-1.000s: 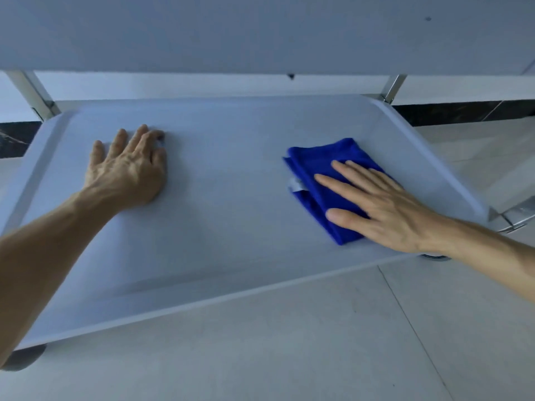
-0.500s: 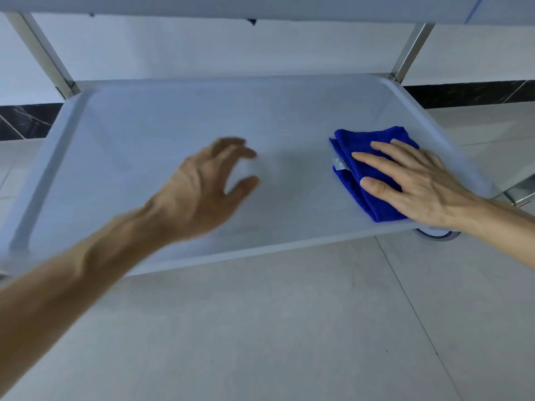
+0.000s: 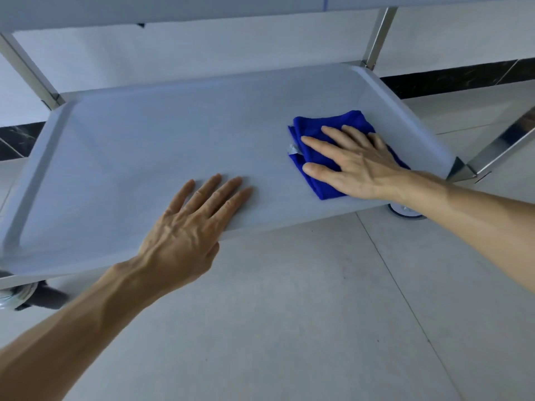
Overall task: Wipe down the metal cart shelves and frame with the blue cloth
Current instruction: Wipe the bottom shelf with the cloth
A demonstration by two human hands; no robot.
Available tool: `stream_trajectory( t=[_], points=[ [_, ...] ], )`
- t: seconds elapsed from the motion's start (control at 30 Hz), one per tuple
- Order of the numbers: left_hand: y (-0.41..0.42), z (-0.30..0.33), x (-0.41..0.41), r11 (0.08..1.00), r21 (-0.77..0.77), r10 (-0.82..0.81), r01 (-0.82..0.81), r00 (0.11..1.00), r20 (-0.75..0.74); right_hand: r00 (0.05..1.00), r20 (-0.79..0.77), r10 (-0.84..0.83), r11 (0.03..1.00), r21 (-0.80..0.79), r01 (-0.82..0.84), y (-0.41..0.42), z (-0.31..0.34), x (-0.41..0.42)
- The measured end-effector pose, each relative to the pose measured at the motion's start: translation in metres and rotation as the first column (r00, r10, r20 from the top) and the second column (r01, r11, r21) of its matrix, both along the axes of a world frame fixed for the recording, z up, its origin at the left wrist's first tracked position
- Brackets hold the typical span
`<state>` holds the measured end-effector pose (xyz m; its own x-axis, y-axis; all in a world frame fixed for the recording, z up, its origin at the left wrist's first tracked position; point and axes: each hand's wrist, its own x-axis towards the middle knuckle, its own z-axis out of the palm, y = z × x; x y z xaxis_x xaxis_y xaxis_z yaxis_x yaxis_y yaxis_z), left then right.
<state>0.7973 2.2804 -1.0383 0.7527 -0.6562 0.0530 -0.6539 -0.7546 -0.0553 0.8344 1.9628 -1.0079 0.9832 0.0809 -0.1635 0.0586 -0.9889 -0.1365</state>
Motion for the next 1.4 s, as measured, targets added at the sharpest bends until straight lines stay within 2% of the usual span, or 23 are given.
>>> stream_trajectory(
  t=[0.13, 0.23, 0.37, 0.43, 0.53, 0.63, 0.77, 0.83, 0.97, 1.03, 1.2, 1.4],
  points=[
    [0.007, -0.001, 0.008, 1.000, 0.010, 0.004, -0.004, 1.000, -0.002, 0.996, -0.001, 0.094, 0.995, 0.023, -0.093, 0.032, 0.004, -0.017],
    [0.009, -0.001, 0.014, 1.000, 0.002, 0.005, -0.005, 1.000, -0.003, 0.980, 0.087, 0.179, 0.984, -0.005, -0.180, 0.054, 0.000, -0.035],
    [0.010, -0.003, 0.019, 1.000, -0.012, -0.020, 0.020, 0.999, 0.025, 0.921, 0.239, 0.309, 0.944, -0.199, -0.265, 0.069, -0.018, -0.042],
    [0.011, -0.003, 0.023, 1.000, -0.020, -0.022, 0.023, 0.999, 0.031, 0.916, 0.273, 0.294, 0.944, -0.233, -0.233, 0.071, -0.022, -0.036],
    [0.010, -0.004, 0.031, 0.999, -0.024, -0.021, 0.022, 0.999, 0.037, 0.919, 0.307, 0.248, 0.961, -0.198, -0.193, 0.073, -0.023, -0.029],
    [0.007, -0.005, 0.037, 0.999, -0.040, -0.021, 0.022, 0.999, 0.046, 0.902, 0.323, 0.287, 0.951, -0.208, -0.228, 0.063, -0.028, -0.022],
    [0.004, -0.010, 0.046, 0.999, -0.022, -0.039, 0.039, 0.999, 0.032, 0.807, 0.423, 0.413, 0.906, -0.277, -0.319, 0.004, -0.030, -0.012],
    [0.004, -0.015, 0.052, 0.999, 0.005, -0.044, 0.044, 0.999, 0.020, 0.822, 0.402, 0.403, 0.909, -0.277, -0.311, -0.042, -0.026, -0.009],
    [0.002, -0.021, 0.058, 0.999, 0.019, -0.039, 0.039, 0.999, 0.013, 0.919, 0.324, 0.224, 0.963, -0.217, -0.158, -0.122, -0.014, -0.010],
    [0.001, -0.023, 0.061, 0.999, 0.022, -0.030, 0.030, 0.999, 0.014, 0.922, 0.342, 0.181, 0.972, -0.207, -0.114, -0.137, -0.017, -0.010],
    [0.000, -0.028, 0.068, 0.999, 0.037, -0.011, 0.011, 1.000, 0.007, 0.899, 0.413, 0.145, 0.977, -0.206, -0.063, -0.117, -0.029, -0.007],
    [-0.002, -0.034, 0.073, 0.999, 0.045, 0.012, -0.012, 1.000, -0.008, 0.749, 0.611, 0.257, 0.965, -0.204, -0.165, -0.021, -0.045, -0.003]
  ],
)
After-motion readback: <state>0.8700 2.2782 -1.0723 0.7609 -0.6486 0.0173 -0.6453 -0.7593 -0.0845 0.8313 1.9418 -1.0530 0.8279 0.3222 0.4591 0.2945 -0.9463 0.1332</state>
